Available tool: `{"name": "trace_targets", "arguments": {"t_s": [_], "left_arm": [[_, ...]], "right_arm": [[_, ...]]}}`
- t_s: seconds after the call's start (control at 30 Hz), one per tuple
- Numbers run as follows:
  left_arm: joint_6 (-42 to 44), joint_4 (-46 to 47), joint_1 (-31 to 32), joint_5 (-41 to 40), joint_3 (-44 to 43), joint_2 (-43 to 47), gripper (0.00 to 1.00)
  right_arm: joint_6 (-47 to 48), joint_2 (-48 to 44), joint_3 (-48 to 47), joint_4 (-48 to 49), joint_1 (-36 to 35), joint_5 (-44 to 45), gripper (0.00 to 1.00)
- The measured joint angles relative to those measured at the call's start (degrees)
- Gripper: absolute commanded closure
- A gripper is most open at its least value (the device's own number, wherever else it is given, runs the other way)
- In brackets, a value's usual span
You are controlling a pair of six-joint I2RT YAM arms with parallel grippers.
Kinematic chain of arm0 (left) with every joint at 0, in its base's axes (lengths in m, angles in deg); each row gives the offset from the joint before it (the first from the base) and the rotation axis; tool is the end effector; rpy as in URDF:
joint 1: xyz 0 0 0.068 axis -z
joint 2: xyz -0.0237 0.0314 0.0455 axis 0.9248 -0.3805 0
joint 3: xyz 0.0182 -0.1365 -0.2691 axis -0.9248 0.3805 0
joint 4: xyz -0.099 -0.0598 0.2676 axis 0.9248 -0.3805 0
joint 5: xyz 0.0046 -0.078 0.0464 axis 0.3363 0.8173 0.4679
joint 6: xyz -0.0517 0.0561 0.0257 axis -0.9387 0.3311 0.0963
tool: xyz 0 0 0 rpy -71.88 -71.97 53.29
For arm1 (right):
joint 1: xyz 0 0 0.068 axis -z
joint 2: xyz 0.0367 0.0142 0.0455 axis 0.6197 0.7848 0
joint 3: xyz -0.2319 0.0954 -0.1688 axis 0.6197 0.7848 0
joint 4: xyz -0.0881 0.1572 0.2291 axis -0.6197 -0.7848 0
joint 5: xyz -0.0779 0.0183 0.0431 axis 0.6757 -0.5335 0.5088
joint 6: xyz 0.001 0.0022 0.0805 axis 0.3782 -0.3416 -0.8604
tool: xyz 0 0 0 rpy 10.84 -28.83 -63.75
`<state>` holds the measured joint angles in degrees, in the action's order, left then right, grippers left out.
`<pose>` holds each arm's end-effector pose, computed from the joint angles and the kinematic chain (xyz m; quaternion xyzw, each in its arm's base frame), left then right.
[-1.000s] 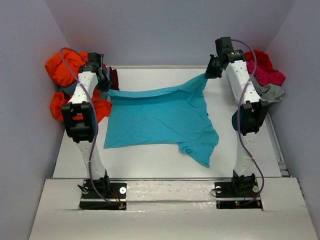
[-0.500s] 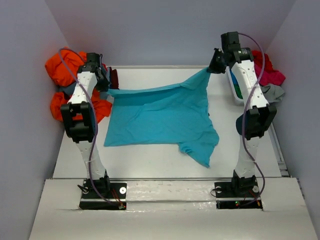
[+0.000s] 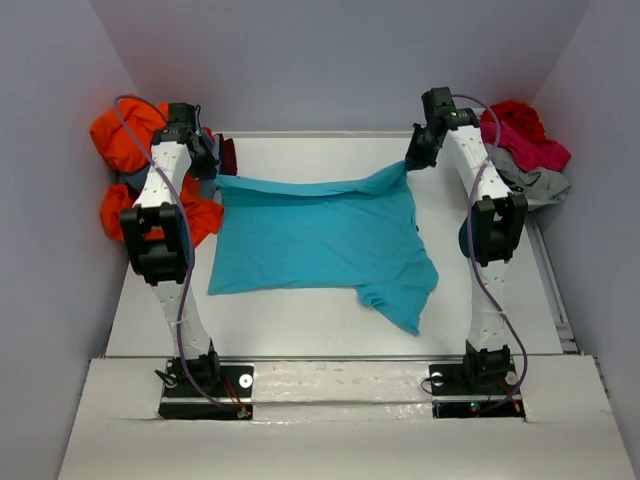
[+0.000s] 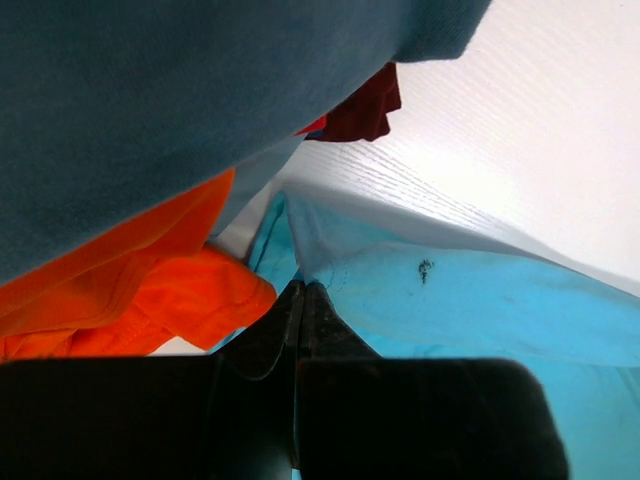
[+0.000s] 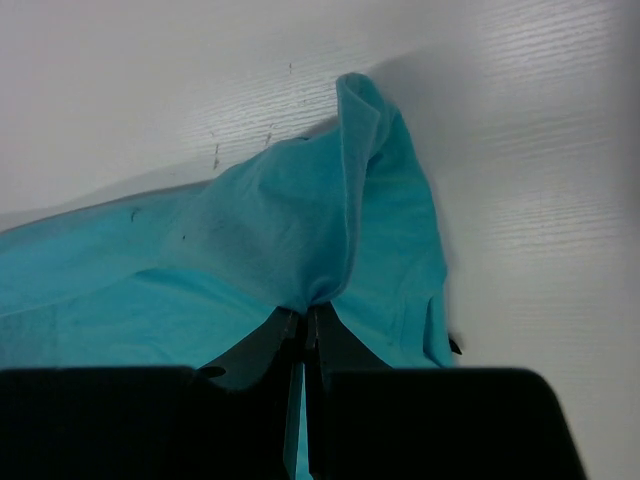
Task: Fold and stack the t-shirts
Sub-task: Fold the flattened T-shirt at the center of the board.
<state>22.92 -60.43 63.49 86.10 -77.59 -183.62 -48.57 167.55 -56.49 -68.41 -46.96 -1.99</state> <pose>0.5327 0.0356 0.2824 -0.2032 0.9128 -0.0734 0.3466 0.5597 0.0900 0.2806 0.1397 0.9527 0.1123 0.2456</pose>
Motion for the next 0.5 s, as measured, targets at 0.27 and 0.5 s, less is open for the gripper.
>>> {"name": "trace_targets", "arguments": {"t_s": [0.27, 0.5], "left_arm": [[0.3, 0.3, -0.1, 2.3, 1.3, 0.0, 0.94], [0.3, -0.4, -0.1, 3.6, 9.4, 1.7, 0.94]], "right_arm": [[0.0, -0.2, 0.8, -1.3, 0.0, -0.7, 0.93], [0.0, -4.7, 10.3, -2.2, 0.0, -1.9, 0.93]]}}
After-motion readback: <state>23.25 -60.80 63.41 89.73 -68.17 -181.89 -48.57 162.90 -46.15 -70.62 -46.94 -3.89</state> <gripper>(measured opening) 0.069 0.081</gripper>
